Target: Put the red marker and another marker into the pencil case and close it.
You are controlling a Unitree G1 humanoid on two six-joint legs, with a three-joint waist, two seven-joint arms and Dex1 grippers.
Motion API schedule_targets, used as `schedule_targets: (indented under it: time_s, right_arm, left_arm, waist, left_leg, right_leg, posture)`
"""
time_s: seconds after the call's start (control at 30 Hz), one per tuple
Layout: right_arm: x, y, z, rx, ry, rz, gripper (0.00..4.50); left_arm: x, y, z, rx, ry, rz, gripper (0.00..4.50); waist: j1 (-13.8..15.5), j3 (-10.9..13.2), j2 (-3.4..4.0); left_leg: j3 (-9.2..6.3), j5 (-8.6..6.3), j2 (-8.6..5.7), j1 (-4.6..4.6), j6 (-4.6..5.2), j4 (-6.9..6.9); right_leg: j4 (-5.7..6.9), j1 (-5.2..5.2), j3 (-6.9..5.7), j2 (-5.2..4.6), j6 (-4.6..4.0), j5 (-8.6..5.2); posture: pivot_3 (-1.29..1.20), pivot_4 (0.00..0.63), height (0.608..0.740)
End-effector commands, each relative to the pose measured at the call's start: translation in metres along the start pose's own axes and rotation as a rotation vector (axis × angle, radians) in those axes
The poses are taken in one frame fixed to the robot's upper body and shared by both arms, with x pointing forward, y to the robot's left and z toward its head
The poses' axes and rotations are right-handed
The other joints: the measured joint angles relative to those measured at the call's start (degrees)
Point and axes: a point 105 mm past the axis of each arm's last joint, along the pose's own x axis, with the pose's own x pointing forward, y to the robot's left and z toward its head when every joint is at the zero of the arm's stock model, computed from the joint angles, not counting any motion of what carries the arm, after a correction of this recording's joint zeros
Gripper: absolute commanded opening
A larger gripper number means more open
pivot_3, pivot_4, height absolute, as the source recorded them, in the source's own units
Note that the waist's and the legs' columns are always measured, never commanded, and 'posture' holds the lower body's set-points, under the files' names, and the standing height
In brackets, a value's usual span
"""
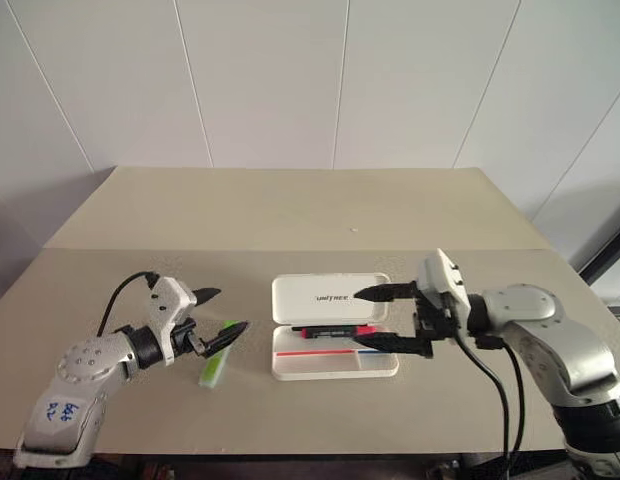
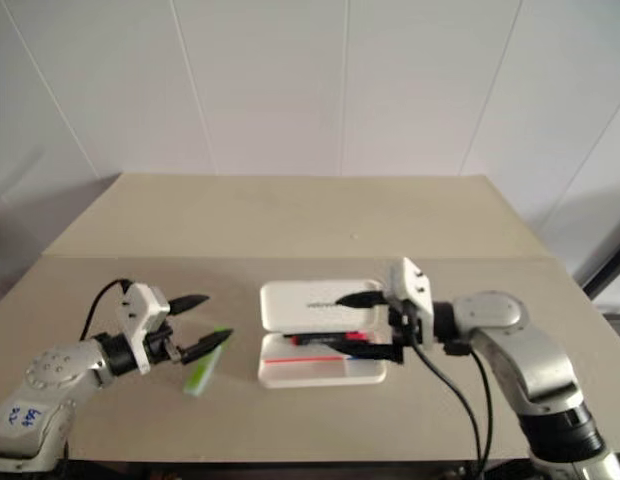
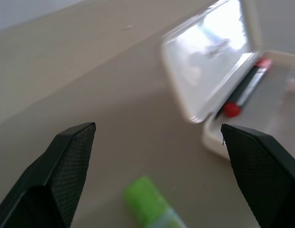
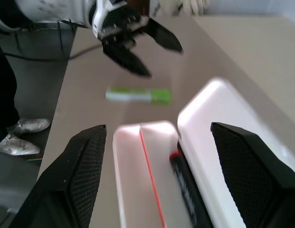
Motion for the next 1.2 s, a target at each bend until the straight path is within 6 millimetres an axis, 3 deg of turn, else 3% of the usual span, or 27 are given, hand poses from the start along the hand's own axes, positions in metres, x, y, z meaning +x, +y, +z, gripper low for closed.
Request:
schedule_targets:
  time_s: [0.03,0.2,0.6,0.97,1.2]
  right_arm:
    - [-0.014,-0.005,0.004,-0.011,-0.006,-0.047,4.46]
    - [-0.022,-0.006,-0.006,0.022,0.015,-0.074,4.46]
    - [-0.025,-0.008,-0.01,0.019,0.035,-0.103,4.46]
    - [-0.027,-0.009,-0.011,0.014,0.043,-0.121,4.46]
    - [-0.025,-0.01,-0.011,0.009,0.039,-0.126,4.46]
  left_arm:
    - [-0.009,0.003,0.003,-0.027,0.016,0.129,4.5]
    - [-0.013,0.003,-0.014,-0.106,0.085,0.245,4.5]
    - [-0.014,-0.012,-0.047,-0.249,0.24,0.216,4.5]
    - [0.002,-0.022,-0.055,-0.413,0.241,0.198,4.5]
    - [0.007,-0.033,-0.07,-0.453,0.366,0.142,4.5]
  waist:
    - [0.13,0.0,0.0]
    - [0.73,0.0,-0.01]
    - [0.81,0.0,-0.01]
    - [0.85,0.0,-0.02]
    - [0.9,-0.01,0.0]
  left_leg:
    - [0.0,0.0,0.0,0.0,0.0,0.0]
    - [0.01,0.0,-0.01,0.03,0.0,0.17]
    - [0.02,-0.01,-0.03,0.0,-0.01,0.33]
    - [0.02,-0.02,-0.04,0.0,-0.03,0.41]
    - [0.02,-0.01,-0.07,0.03,-0.02,0.63]
  right_leg:
    - [0.0,-0.01,0.0,0.01,0.0,0.0]
    - [0.04,0.07,0.0,0.03,-0.01,0.01]
    - [-0.03,0.14,0.01,0.03,-0.03,0.01]
    - [-0.04,0.17,0.01,0.03,-0.02,0.02]
    - [-0.07,0.33,0.01,0.02,-0.21,-0.07]
  posture:
    - [0.0,0.15,0.74]
    - [0.0,0.15,0.74]
    - [0.0,0.15,0.74]
    - [0.0,0.15,0.74]
    - [0.0,0.15,0.74]
